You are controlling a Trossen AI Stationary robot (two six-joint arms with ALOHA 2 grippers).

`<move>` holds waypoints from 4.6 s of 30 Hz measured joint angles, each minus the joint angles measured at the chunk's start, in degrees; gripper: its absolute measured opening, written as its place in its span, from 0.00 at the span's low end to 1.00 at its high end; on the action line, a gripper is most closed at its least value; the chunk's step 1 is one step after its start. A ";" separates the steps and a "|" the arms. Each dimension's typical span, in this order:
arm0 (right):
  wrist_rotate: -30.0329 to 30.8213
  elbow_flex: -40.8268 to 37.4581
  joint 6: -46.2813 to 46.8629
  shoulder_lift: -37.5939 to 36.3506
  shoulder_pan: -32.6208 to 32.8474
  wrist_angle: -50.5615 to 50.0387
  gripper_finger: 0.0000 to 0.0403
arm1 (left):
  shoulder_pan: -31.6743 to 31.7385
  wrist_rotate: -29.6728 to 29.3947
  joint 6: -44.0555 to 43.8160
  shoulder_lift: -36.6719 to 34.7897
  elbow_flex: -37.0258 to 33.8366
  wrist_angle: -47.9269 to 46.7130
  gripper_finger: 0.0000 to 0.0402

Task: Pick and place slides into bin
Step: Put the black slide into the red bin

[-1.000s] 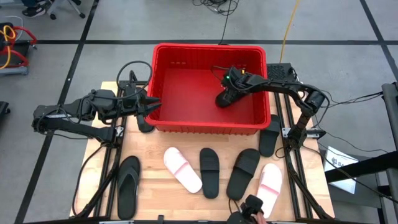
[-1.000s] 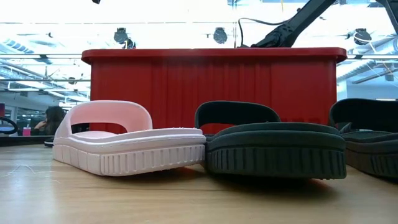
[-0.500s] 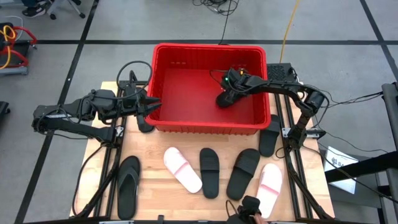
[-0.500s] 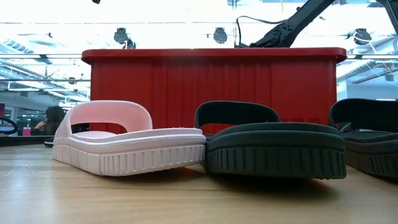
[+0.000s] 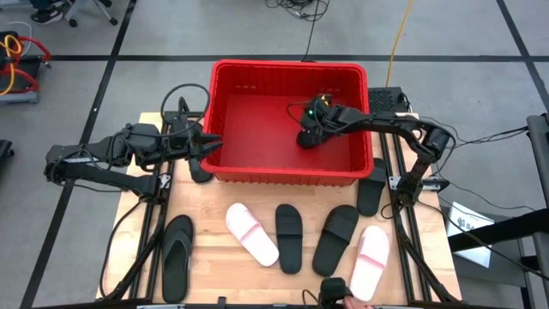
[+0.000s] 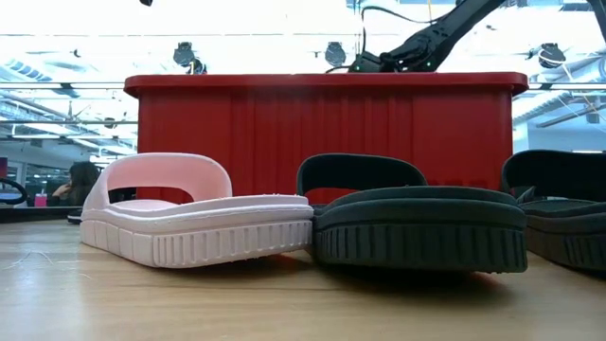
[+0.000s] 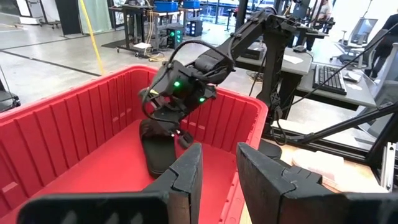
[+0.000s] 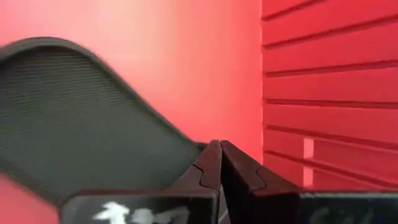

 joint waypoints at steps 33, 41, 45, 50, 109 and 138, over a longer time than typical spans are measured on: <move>-7.96 0.04 32.58 -4.52 -3.83 -6.15 0.35 | 3.19 -0.13 1.22 0.00 0.00 -0.41 0.24; -5.76 0.09 32.93 -2.25 -3.87 -5.53 0.42 | 3.19 -0.11 1.44 0.00 0.00 -0.39 0.24; -5.52 -0.38 32.65 -1.13 -3.88 -4.25 0.42 | 3.17 -0.09 1.36 0.00 0.00 -0.37 0.24; -5.46 -2.72 32.00 -0.03 -3.88 -1.73 0.42 | 3.17 0.02 1.33 0.00 0.00 -0.39 0.24; 2.00 -6.56 -18.40 -0.72 -4.00 5.03 0.09 | 3.17 0.00 0.71 0.00 0.00 -0.35 0.24; 3.24 -6.64 -9.89 -15.54 0.81 4.71 0.34 | 3.17 -0.01 0.44 0.00 0.00 -0.35 0.24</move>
